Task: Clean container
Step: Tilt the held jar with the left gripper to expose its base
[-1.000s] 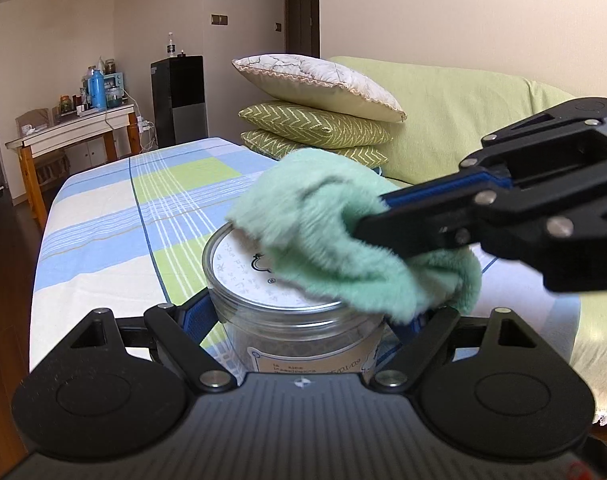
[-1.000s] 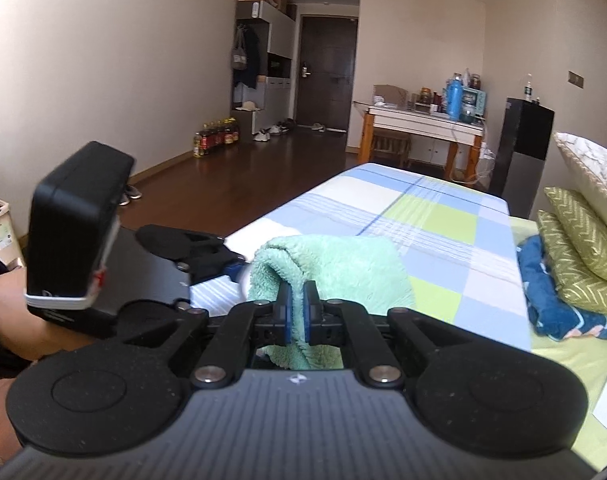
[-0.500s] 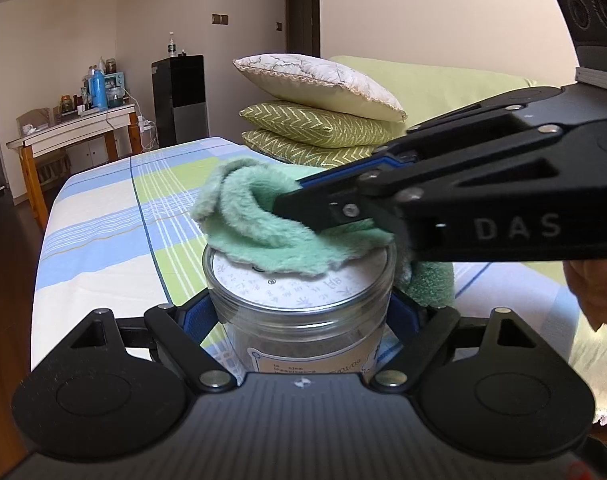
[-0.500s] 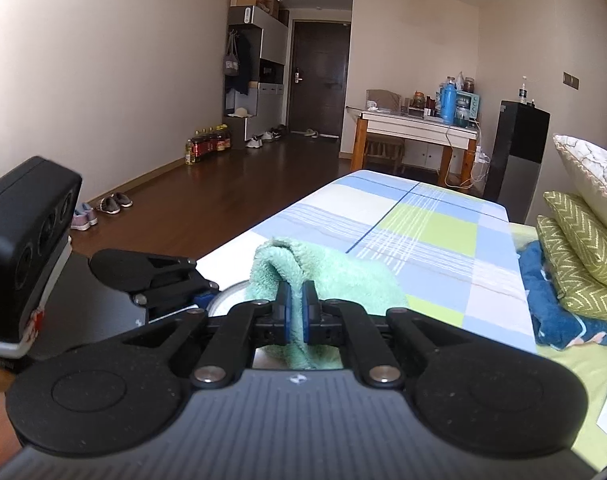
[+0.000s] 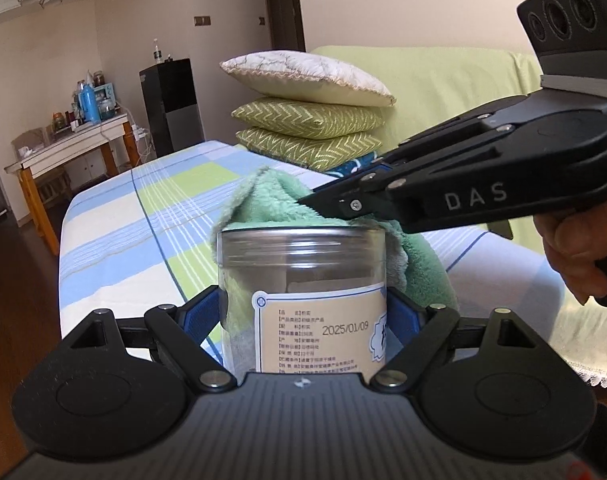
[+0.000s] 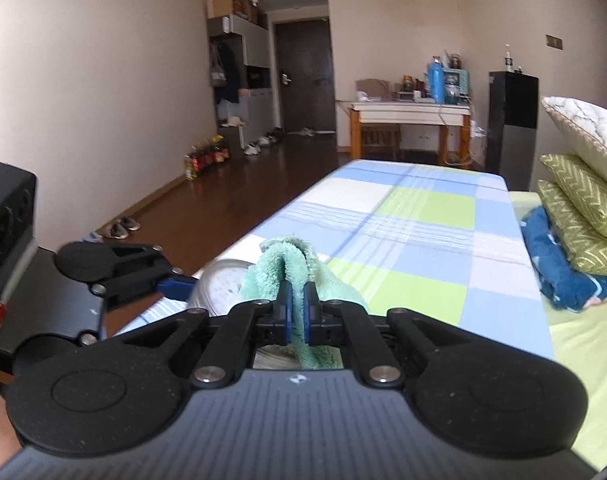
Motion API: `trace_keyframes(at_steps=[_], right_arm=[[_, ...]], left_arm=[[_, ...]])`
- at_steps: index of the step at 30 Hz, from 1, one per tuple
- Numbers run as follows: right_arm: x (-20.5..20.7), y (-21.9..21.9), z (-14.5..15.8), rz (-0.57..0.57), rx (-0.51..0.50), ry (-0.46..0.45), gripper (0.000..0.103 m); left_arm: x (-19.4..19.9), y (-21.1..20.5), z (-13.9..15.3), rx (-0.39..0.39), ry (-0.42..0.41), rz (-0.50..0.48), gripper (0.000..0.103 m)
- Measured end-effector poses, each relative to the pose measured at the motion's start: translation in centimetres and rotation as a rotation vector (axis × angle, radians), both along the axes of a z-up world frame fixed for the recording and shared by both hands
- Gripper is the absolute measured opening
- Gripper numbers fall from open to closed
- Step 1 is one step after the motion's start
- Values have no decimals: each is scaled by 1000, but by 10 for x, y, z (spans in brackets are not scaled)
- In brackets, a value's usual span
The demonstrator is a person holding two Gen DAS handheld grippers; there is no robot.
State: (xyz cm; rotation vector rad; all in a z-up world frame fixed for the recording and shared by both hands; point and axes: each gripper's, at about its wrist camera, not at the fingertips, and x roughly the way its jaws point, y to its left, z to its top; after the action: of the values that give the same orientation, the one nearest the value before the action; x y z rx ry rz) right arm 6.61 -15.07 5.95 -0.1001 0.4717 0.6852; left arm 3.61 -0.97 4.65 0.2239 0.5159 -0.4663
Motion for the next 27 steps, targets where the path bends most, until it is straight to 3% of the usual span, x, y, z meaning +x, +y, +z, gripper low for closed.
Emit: trace_keyframes(at_steps=[7,14,19,27], right_arm=[[15,-14,-9,-110,-7,24,4],[8,-29,2,-164,36,-52,4],[0,-30,18,-112,94,-90,4],[8,-2,4,-3,8,-52,3]], left_arm=[[21,-8,-3,-8,-3,-4,86],[34,-12,-13,-29,-4,14,86],[38,-15,-20,-23,1,19,86],[31,-9,-26,-49,-20,28,86]])
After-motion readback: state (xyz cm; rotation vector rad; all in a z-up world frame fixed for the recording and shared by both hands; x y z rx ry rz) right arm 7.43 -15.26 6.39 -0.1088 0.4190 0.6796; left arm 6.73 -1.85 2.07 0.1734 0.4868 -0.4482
